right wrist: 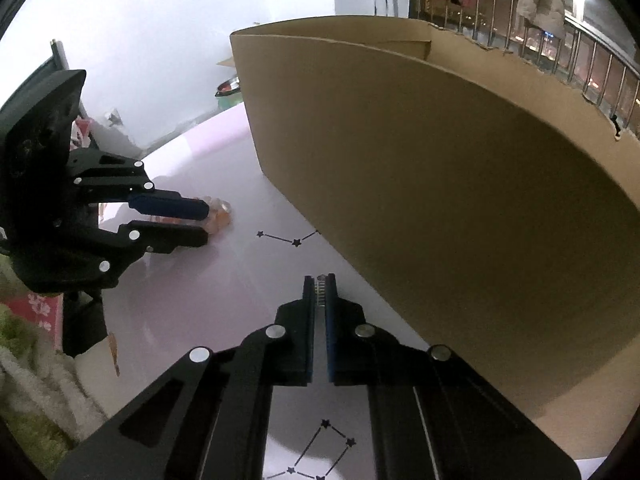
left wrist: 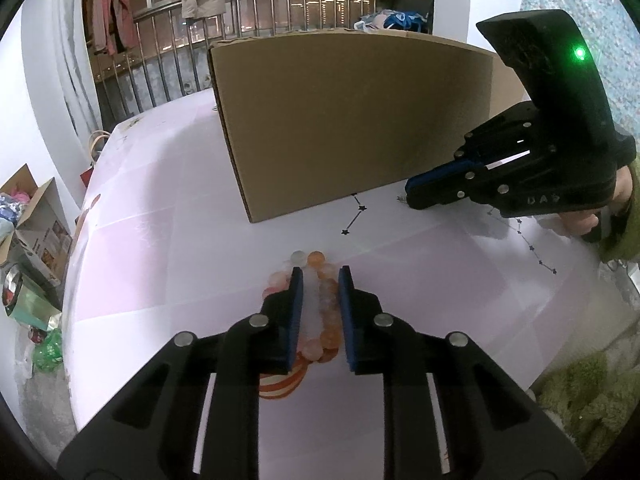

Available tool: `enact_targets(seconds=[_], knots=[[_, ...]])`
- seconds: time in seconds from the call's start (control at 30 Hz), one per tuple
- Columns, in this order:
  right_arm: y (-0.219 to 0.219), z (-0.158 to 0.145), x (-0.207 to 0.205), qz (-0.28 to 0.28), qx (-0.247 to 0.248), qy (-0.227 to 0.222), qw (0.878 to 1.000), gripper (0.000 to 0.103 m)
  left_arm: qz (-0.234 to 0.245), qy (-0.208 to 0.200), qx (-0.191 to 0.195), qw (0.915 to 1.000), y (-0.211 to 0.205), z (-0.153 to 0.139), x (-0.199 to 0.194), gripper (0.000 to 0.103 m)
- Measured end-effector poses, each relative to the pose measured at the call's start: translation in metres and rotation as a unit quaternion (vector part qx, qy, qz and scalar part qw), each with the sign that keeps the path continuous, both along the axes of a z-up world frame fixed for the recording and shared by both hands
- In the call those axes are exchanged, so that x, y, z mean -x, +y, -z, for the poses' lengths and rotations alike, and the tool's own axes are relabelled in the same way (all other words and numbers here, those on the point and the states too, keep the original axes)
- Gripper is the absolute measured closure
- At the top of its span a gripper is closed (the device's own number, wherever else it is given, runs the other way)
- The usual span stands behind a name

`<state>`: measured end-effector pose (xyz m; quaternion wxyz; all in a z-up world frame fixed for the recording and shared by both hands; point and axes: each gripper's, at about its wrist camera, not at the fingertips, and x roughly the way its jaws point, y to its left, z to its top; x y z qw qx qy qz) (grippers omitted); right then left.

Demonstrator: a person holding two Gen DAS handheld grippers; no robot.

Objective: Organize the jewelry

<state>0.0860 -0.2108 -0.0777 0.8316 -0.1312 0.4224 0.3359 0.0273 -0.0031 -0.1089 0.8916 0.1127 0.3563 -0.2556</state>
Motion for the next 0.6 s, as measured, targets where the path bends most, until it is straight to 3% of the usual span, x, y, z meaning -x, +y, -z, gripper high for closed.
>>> enact_targets(seconds=[0.27, 0.6], knots=[[-0.025, -0.004, 0.021, 0.014, 0.000, 0.010, 1.000, 0.098, 0.018, 0.001, -0.001, 0.9998, -0.010, 0.001, -0.002, 0.089], [-0.097, -0.007, 0.065, 0.103, -0.005, 0.020, 0.994, 0.098, 0.062, 0.002, 0.002, 0.9981, -0.038, 0.001, 0.004, 0.089]])
